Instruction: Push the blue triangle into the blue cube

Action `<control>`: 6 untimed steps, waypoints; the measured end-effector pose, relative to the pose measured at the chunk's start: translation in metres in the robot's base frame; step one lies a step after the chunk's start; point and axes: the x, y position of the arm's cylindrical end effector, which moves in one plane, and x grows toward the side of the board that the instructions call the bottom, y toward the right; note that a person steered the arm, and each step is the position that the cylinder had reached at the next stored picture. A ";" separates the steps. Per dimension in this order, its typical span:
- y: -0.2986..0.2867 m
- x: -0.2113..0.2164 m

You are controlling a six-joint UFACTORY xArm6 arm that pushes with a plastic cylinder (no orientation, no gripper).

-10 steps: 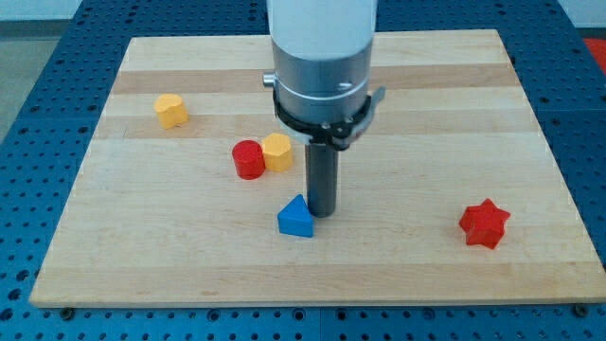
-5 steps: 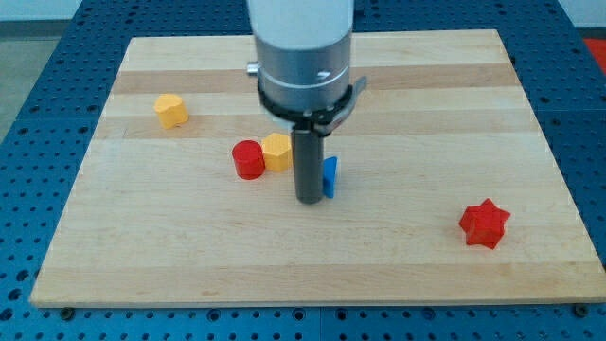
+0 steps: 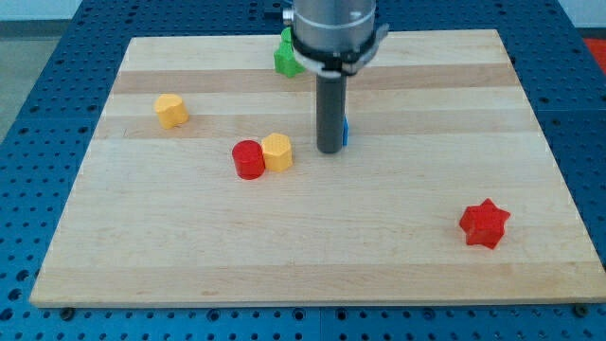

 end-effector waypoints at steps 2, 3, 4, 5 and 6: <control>0.001 -0.033; 0.001 -0.032; 0.004 -0.025; 0.010 -0.025; 0.020 -0.066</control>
